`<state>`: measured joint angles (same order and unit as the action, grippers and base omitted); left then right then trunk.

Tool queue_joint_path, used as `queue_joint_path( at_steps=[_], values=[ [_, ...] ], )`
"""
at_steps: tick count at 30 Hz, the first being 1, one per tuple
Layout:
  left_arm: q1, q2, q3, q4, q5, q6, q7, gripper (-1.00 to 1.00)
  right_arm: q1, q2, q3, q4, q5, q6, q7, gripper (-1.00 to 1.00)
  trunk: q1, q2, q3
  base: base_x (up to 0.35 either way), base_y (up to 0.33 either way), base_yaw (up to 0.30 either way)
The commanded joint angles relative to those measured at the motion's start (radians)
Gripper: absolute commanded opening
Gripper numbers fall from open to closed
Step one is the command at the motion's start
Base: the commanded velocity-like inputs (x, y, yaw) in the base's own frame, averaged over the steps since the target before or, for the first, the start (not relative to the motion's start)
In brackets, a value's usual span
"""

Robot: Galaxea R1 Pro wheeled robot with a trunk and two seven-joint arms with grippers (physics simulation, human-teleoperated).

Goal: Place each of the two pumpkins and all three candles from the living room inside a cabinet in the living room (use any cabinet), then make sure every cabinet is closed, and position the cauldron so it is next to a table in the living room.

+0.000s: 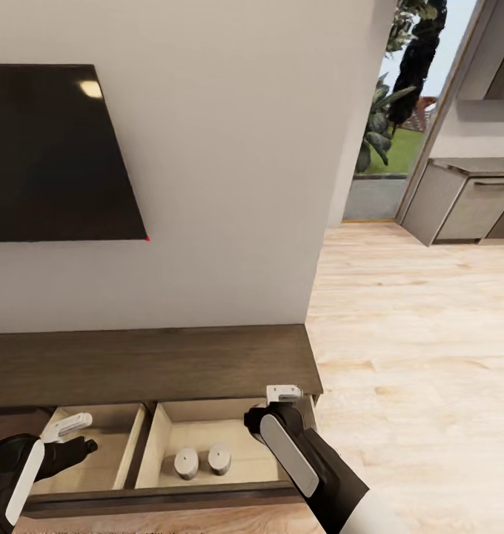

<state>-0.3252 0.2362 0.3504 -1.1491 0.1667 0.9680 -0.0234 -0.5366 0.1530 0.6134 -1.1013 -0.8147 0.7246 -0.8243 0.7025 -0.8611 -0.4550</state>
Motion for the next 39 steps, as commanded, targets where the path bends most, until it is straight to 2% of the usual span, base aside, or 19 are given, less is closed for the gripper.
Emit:
queue_joint_path(
  at_steps=[1, 7, 26, 31, 35, 38, 39],
  values=[
    [0.0, 0.0, 0.0, 0.0, 0.0, 0.0, 0.0, 1.0, 0.0, 0.004, 0.01, 0.001, 0.001, -0.002, -0.001, -1.0, 0.0, 0.0, -0.001, 0.002, 0.037, 0.136],
    [0.0, 0.0, 0.001, 0.0, 0.0, 0.0, 0.0, 1.0, 0.0, 0.017, 0.028, 0.003, 0.002, -0.002, -0.001, -1.0, 0.0, 0.0, -0.006, 0.001, 0.011, 0.136],
    [0.0, 0.0, 0.001, -0.009, -0.001, 0.0, -0.001, 1.0, 0.0, 0.019, 0.029, 0.007, 0.002, -0.003, -0.001, -1.0, 0.0, 0.0, -0.006, 0.094, 0.0, 0.006],
    [0.0, 0.0, 0.002, -0.067, 0.002, 0.009, -0.001, 1.0, 0.0, 0.02, 0.028, 0.039, 0.003, -0.009, -0.001, -1.0, 0.019, -0.035, -0.022, 0.001, 0.0, 0.0],
    [0.0, 0.0, 0.003, -0.106, 0.003, 0.04, -0.001, 1.0, 0.0, 0.019, 0.028, 0.064, 0.012, -0.084, -0.001, -1.0, 0.034, -0.063, -0.034, 0.0, 0.0, 0.0],
    [0.0, 0.0, 0.006, -0.155, 0.006, 0.068, -0.002, 1.0, -0.002, 0.021, 0.027, 0.085, 0.014, -0.111, -0.001, -1.0, 0.046, -0.084, -0.044, 0.0, 0.0, 0.0],
    [0.0, -0.007, 0.004, -0.177, 0.006, 0.073, -0.002, 1.0, -0.01, 0.021, 0.026, 0.101, 0.014, -0.115, -0.001, -1.0, 0.05, -0.091, -0.047, 0.0, 0.0, 0.0]
  ],
)
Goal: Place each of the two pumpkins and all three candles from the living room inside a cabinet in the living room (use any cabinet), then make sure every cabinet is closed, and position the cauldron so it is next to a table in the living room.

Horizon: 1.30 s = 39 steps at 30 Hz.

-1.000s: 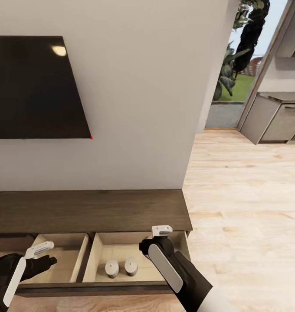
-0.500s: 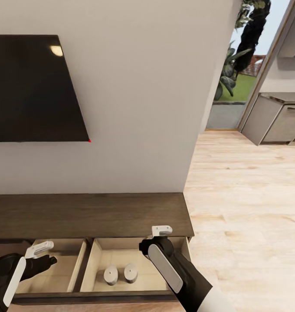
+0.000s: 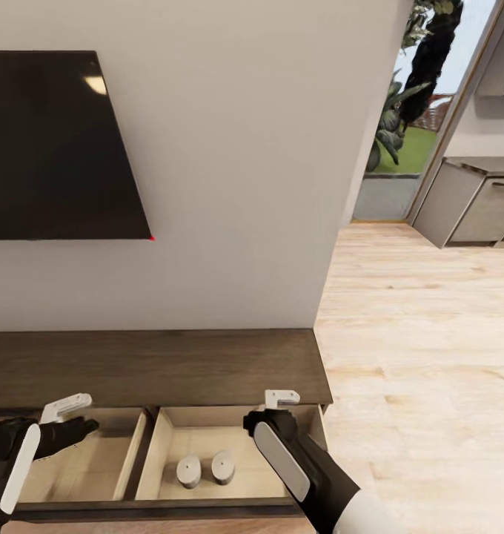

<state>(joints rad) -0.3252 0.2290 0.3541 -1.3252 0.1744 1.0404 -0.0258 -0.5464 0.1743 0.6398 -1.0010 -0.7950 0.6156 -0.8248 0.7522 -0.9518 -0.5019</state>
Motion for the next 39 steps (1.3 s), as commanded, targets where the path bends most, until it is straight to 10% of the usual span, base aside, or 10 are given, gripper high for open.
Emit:
queue_joint_path(
  at_steps=[1, 21, 27, 39],
  values=[
    [0.0, -0.013, -0.001, -0.012, -0.002, 0.002, 0.0, 1.0, -0.013, 0.0, 0.0, 0.019, -0.006, -0.007, 0.0, -1.0, 0.004, -0.007, -0.003, 0.0, 0.0, 0.0],
    [0.0, -0.053, -0.003, -0.098, 0.001, 0.007, -0.004, 1.0, -0.084, 0.0, -0.005, 0.188, -0.014, -0.016, -0.001, -1.0, 0.054, -0.098, -0.044, 0.0, 0.0, 0.0],
    [0.001, -0.042, 0.002, -0.123, 0.087, 0.007, -0.005, 1.0, -0.084, 0.0, -0.006, 0.188, -0.014, -0.018, -0.002, -1.0, 0.077, -0.14, -0.063, 0.0, 0.0, 0.0],
    [0.005, 0.126, 0.002, -0.127, 0.242, 0.007, -0.005, 1.0, -0.1, 0.0, -0.008, 0.212, -0.018, -0.006, -0.004, -1.0, 0.123, -0.224, -0.1, 0.0, 0.0, 0.0]
  ],
)
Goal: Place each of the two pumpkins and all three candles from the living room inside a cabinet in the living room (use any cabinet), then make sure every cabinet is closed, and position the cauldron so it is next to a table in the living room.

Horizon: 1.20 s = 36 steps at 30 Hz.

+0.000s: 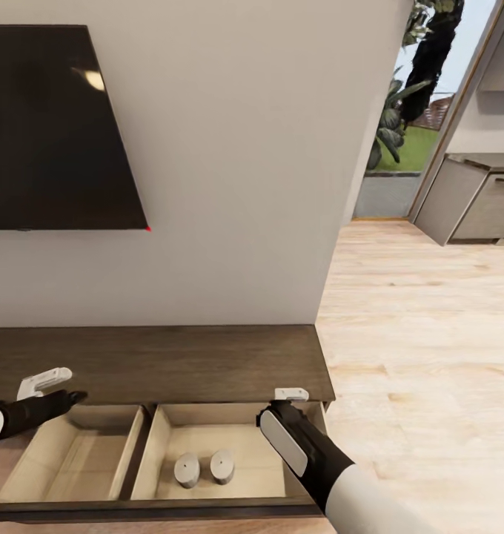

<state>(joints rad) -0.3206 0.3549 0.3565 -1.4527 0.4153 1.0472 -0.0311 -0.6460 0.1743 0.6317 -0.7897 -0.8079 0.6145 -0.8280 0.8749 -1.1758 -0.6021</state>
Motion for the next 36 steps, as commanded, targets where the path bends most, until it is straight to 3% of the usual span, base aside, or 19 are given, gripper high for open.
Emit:
queue_joint_path(
  at_steps=[1, 5, 11, 16, 25, 36],
  values=[
    [0.001, 0.01, 0.0, 0.0, 0.024, 0.0, 0.0, 1.0, -0.008, 0.0, -0.002, 0.017, -0.006, -0.007, 0.0, -1.0, 0.004, -0.007, -0.003, 0.0, 0.0, 0.0],
    [0.003, 0.064, -0.007, 0.001, 0.103, 0.0, -0.001, 1.0, -0.048, 0.0, -0.028, 0.106, -0.009, -0.013, 0.002, -1.0, 0.019, -0.035, -0.016, 0.0, 0.0, 0.0],
    [0.004, 0.088, -0.01, 0.002, 0.12, 0.0, -0.001, 1.0, -0.089, 0.0, -0.036, 0.128, -0.023, -0.013, 0.005, -1.0, 0.042, -0.077, -0.035, 0.0, 0.0, 0.0],
    [0.006, 0.123, -0.01, 0.002, 0.121, 0.0, -0.001, 1.0, -0.1, 0.0, -0.036, 0.15, -0.044, -0.014, 0.014, -1.0, 0.061, -0.112, -0.05, 0.0, 0.0, 0.0],
    [0.007, 0.139, -0.005, 0.007, 0.122, 0.0, -0.001, 1.0, -0.101, 0.0, -0.037, 0.176, -0.046, -0.025, 0.017, -1.0, 0.096, -0.175, -0.078, 0.0, 0.0, 0.0],
    [0.007, 0.139, -0.009, 0.006, 0.124, 0.0, -0.001, 1.0, -0.101, 0.0, -0.037, 0.182, -0.047, -0.027, 0.017, -1.0, 0.138, -0.252, -0.113, 0.0, 0.0, 0.0]
  ],
)
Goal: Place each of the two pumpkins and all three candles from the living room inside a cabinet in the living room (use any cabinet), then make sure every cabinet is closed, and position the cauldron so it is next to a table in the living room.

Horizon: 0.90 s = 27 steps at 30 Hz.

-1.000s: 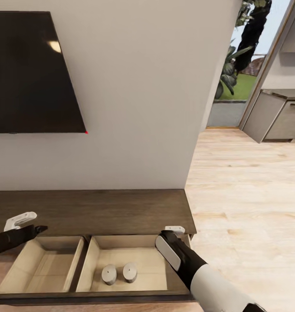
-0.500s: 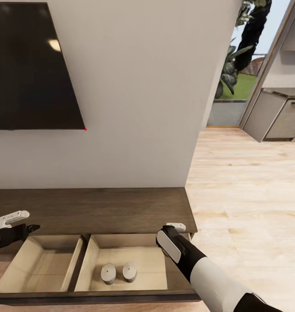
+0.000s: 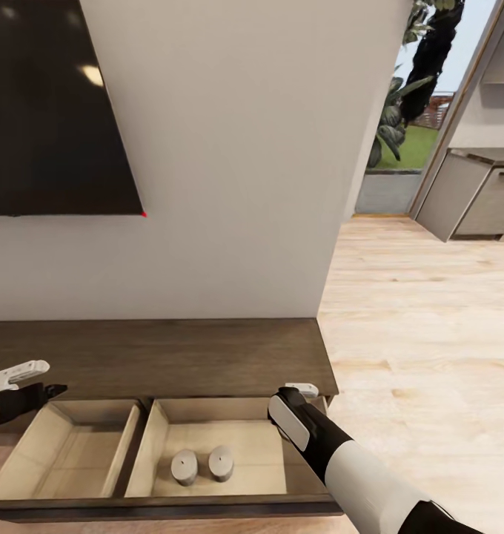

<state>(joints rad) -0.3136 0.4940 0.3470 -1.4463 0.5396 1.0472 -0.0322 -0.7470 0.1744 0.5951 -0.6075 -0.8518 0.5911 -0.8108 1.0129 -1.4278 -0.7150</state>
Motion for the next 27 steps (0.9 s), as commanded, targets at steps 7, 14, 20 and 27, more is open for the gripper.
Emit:
queue_joint_path(
  at_steps=[7, 14, 20, 27],
  values=[
    [0.0, -0.01, -0.002, -0.002, 0.017, 0.0, 0.0, 1.0, 0.0, 0.0, 0.0, 0.003, -0.003, -0.005, 0.001, -1.0, 0.027, -0.049, -0.022, 0.0, 0.0, 0.0],
    [0.0, -0.011, -0.032, -0.004, 0.089, 0.0, 0.0, 1.0, 0.0, 0.0, 0.0, 0.007, -0.004, -0.029, 0.001, -1.0, 0.054, -0.098, -0.044, 0.0, 0.0, 0.0],
    [-0.001, -0.009, -0.081, -0.005, 0.098, 0.0, 0.0, 1.0, 0.0, 0.0, 0.0, 0.008, -0.005, -0.03, 0.002, -1.0, 0.077, -0.14, -0.063, 0.0, 0.0, 0.0],
    [-0.001, -0.011, -0.085, -0.004, 0.099, 0.0, 0.0, 1.0, 0.0, 0.0, 0.0, 0.008, -0.006, -0.03, 0.002, -1.0, 0.104, -0.189, -0.085, 0.0, 0.0, 0.0]
  ],
)
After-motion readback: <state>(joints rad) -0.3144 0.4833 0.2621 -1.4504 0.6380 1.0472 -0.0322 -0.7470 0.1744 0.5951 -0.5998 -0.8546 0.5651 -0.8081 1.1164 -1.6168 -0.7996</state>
